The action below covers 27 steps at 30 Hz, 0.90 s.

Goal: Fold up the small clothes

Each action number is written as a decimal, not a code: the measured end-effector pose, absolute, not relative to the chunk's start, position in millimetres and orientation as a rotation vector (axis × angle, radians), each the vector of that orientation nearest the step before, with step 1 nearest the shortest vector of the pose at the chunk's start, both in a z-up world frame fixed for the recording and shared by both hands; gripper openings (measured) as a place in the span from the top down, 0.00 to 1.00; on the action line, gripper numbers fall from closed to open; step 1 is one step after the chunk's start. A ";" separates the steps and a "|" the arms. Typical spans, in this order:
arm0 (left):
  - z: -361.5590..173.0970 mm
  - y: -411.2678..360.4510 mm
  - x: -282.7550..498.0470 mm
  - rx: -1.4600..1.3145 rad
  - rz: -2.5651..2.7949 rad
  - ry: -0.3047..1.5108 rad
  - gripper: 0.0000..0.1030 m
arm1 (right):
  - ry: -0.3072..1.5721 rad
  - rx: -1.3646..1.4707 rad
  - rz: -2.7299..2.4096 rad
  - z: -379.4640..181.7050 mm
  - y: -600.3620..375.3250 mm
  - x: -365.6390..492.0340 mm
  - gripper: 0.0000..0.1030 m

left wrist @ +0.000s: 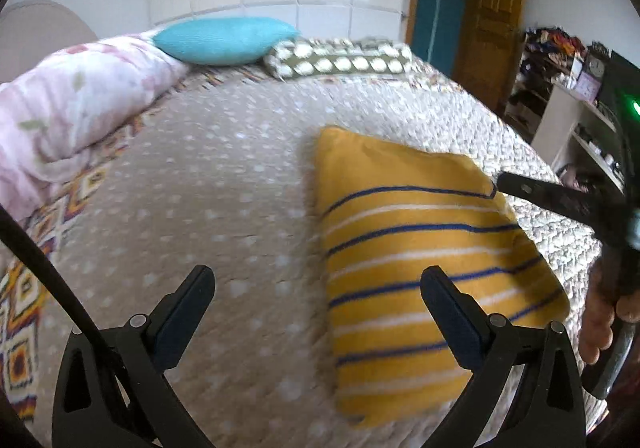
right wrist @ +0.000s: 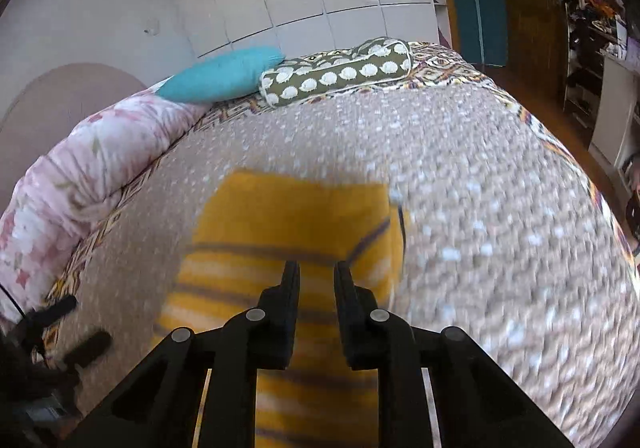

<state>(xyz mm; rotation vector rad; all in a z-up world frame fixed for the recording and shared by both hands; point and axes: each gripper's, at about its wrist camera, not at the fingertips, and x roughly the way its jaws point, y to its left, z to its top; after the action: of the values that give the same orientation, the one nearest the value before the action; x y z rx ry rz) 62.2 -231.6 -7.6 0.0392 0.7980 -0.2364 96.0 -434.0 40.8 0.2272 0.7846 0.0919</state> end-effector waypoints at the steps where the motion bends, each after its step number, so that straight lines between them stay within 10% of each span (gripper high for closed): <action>1: -15.8 -238.6 72.3 0.045 -0.242 0.834 0.01 | 0.830 0.228 0.087 33.0 -433.4 109.7 0.81; 6: -37.2 -249.1 88.7 0.027 -0.263 0.933 0.01 | 0.941 0.347 0.065 -0.6 -459.0 134.2 0.74; 17: 68.8 -193.4 -63.7 0.078 0.057 0.341 0.00 | 0.724 0.222 -0.005 28.9 -484.2 -22.2 0.60; 27: 94.4 -165.3 -174.0 -0.072 0.031 0.241 0.00 | 0.733 0.309 -0.020 6.1 -469.3 -118.1 0.51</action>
<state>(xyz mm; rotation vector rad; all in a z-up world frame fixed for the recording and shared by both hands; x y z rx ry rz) -174.0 -165.3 94.5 -0.0717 0.2412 0.0308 -118.1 -469.3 6.1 0.3086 0.7330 -0.0201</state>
